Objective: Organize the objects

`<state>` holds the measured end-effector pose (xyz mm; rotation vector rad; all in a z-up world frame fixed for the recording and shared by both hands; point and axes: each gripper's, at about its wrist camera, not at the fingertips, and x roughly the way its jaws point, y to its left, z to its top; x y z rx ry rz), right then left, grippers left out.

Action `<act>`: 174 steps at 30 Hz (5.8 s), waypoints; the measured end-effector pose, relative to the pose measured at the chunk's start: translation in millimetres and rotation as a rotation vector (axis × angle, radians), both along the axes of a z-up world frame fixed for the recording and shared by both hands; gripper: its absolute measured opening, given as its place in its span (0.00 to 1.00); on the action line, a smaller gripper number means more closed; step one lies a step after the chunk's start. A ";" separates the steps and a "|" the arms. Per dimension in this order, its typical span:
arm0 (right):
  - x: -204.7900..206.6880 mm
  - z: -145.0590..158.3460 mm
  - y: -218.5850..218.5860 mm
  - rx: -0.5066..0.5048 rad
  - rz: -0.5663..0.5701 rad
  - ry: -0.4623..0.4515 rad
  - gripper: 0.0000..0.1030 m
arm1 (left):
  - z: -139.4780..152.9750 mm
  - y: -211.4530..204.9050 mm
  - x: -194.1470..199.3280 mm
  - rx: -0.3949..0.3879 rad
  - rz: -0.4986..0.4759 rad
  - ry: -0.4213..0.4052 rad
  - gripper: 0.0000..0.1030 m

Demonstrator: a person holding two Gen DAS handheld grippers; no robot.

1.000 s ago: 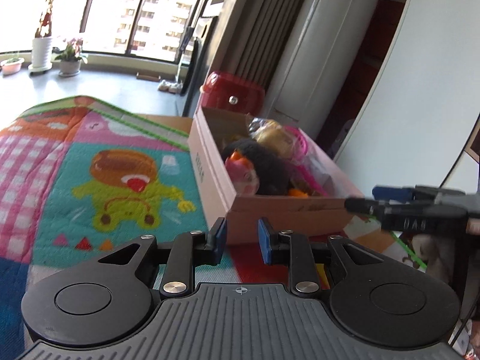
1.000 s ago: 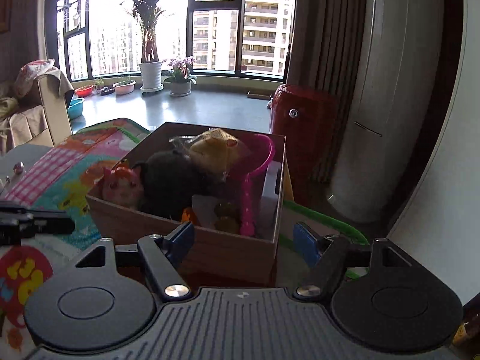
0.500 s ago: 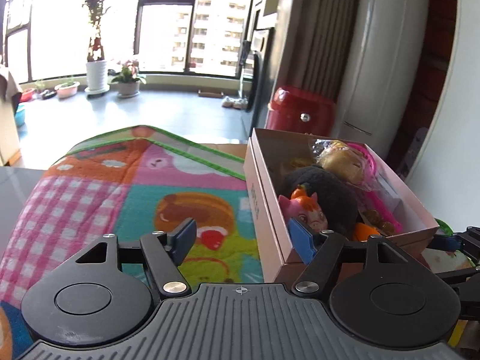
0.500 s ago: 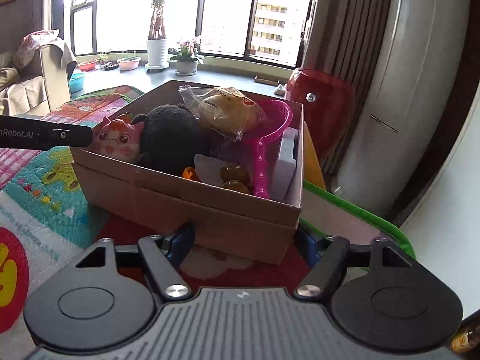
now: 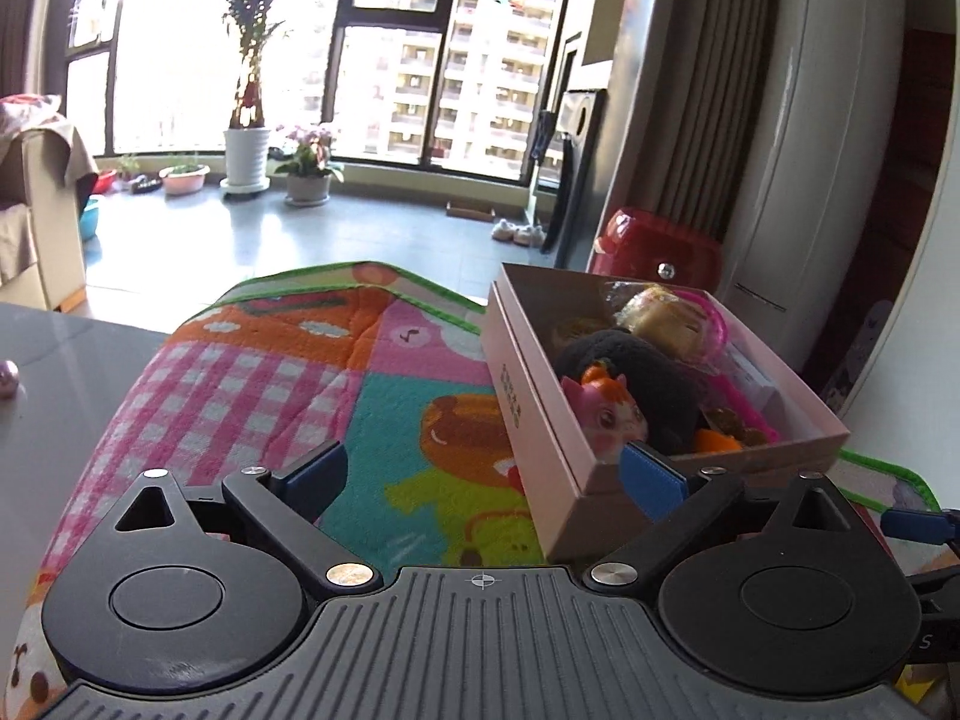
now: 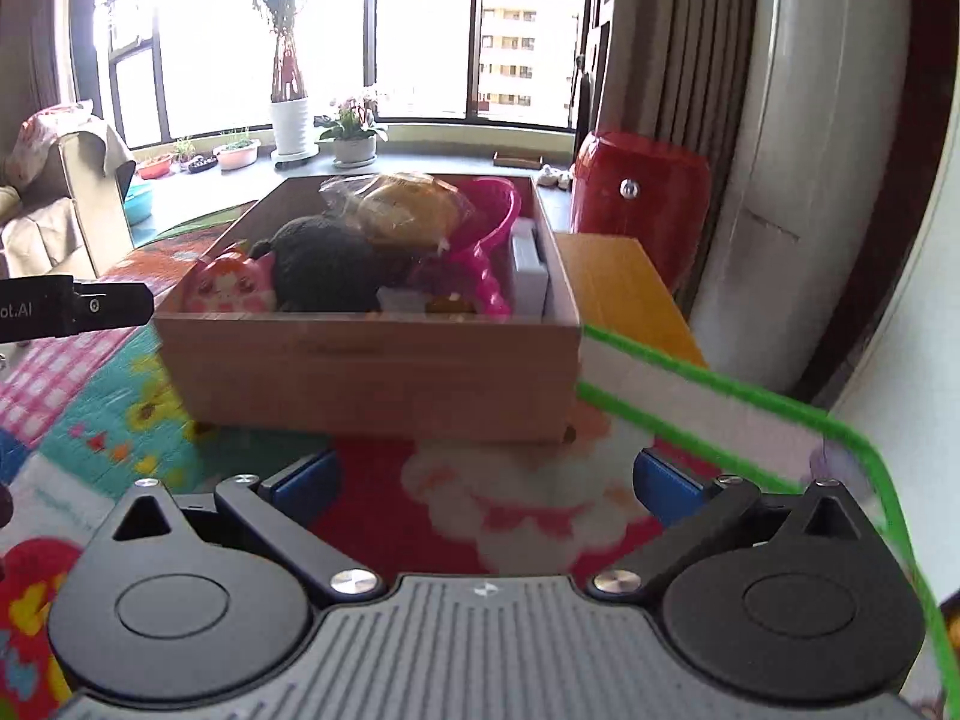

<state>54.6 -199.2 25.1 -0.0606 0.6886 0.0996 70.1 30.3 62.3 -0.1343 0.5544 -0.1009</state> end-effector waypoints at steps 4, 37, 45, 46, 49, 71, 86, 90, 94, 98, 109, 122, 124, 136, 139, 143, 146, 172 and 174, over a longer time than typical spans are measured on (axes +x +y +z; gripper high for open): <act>-30.4 -10.1 4.6 -0.029 -0.012 0.022 1.00 | -14.8 -11.3 -40.2 0.059 -0.014 0.041 0.97; -27.5 -32.5 1.5 0.037 -0.055 -0.001 1.00 | -51.8 -41.8 -51.6 0.162 0.124 0.125 0.98; -26.3 -32.3 2.9 0.031 -0.055 -0.001 1.00 | -52.3 -41.4 -49.8 0.158 0.125 0.127 0.98; -26.3 -32.3 2.9 0.031 -0.055 0.000 1.00 | -52.4 -41.6 -49.9 0.156 0.125 0.127 0.98; -25.9 -32.2 2.9 0.031 -0.055 -0.001 1.00 | -52.3 -41.6 -50.0 0.156 0.125 0.127 0.98; -26.0 -32.5 3.0 0.031 -0.055 -0.001 1.00 | -52.4 -41.8 -49.8 0.156 0.125 0.127 0.98; -26.0 -32.6 3.0 0.031 -0.055 -0.001 1.00 | -52.3 -42.2 -50.0 0.156 0.125 0.127 0.98; -26.2 -32.5 2.9 0.031 -0.055 -0.001 1.00 | -52.3 -41.8 -50.0 0.156 0.125 0.127 0.98; -26.2 -32.5 2.9 0.031 -0.055 -0.001 1.00 | -52.3 -41.8 -50.0 0.156 0.125 0.127 0.98; -26.2 -32.5 2.8 0.031 -0.055 -0.001 1.00 | -52.3 -41.9 -49.9 0.156 0.125 0.127 0.98; -26.8 -32.5 2.7 0.031 -0.055 -0.001 1.00 | -52.4 -41.9 -49.8 0.156 0.125 0.127 0.98; -26.4 -32.5 2.9 0.030 -0.055 -0.001 1.00 | -52.4 -42.0 -49.7 0.156 0.125 0.127 0.98; -26.5 -32.5 2.9 0.030 -0.055 -0.002 1.00 | -52.4 -42.0 -49.7 0.156 0.125 0.127 0.98; -26.9 -32.4 2.5 0.030 -0.055 -0.002 1.00 | -52.5 -41.9 -49.8 0.156 0.125 0.127 0.98; -27.0 -32.4 2.4 0.030 -0.055 -0.002 1.00 | -52.4 -42.2 -49.8 0.156 0.125 0.127 0.98; -26.8 -32.4 2.5 0.030 -0.055 -0.002 1.00 | -52.5 -41.9 -49.8 0.156 0.125 0.127 0.98; -26.8 -32.4 2.5 0.030 -0.055 -0.002 1.00 | -52.5 -41.9 -49.8 0.156 0.125 0.127 0.98; -26.6 -32.2 2.6 0.030 -0.055 -0.002 1.00 | -52.3 -41.9 -50.0 0.156 0.125 0.127 0.98; -26.7 -32.1 2.6 0.030 -0.055 -0.002 1.00 | -52.3 -41.9 -50.0 0.156 0.125 0.127 0.98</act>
